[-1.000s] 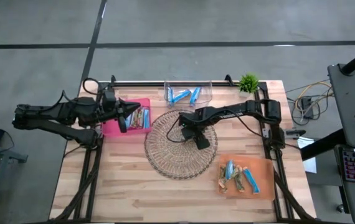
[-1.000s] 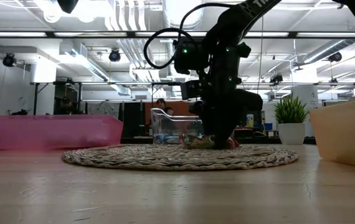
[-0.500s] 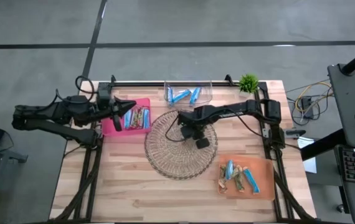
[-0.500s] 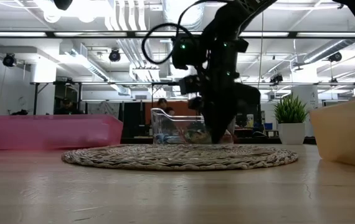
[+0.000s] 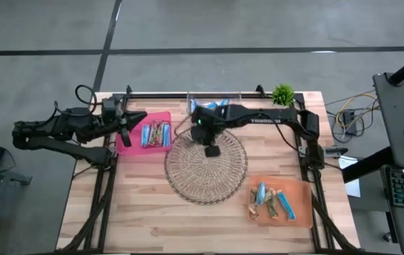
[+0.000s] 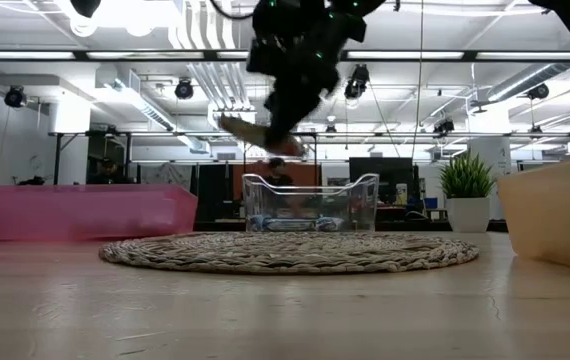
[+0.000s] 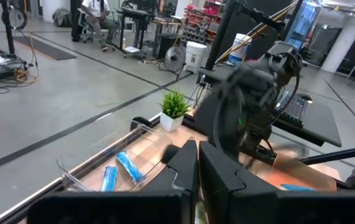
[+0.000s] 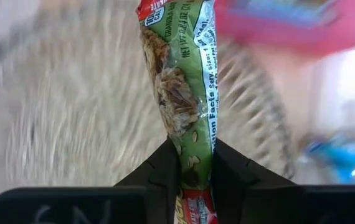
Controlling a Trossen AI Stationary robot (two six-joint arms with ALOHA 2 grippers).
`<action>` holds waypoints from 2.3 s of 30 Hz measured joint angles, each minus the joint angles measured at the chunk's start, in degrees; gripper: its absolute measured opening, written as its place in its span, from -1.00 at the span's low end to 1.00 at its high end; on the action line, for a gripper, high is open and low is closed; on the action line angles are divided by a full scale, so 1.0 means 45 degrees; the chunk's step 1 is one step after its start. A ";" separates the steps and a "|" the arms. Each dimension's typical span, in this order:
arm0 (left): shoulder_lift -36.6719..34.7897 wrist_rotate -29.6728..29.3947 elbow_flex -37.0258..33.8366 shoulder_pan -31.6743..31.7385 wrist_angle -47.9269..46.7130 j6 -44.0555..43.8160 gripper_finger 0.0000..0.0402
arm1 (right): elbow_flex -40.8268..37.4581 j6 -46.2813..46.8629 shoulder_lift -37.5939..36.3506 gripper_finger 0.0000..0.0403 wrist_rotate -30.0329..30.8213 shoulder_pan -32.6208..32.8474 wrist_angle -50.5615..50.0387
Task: Pick and place Granola Bars by type
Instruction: Put the red granola bar into the red bin
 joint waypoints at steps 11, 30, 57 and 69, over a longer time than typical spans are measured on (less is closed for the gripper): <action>-0.0030 -0.0004 0.0000 0.0000 0.0007 0.0300 -1.00 | 0.2293 0.3661 0.0024 -0.69 -0.1656 -0.1385 0.1803; -0.0170 0.0034 0.0000 0.0000 -0.0124 0.0277 -1.00 | 0.2437 0.5899 0.0024 -0.73 -0.2241 -0.1471 0.3436; -0.1055 0.3074 0.0000 -0.0003 -0.3691 -0.0987 -1.00 | 0.5107 0.8667 0.0029 -0.73 -0.2751 -0.2096 0.4302; -0.2234 0.4624 0.0015 -0.0005 -0.4393 -0.0631 -1.00 | 0.4597 1.0360 0.0029 -0.73 -0.2802 -0.2079 0.5983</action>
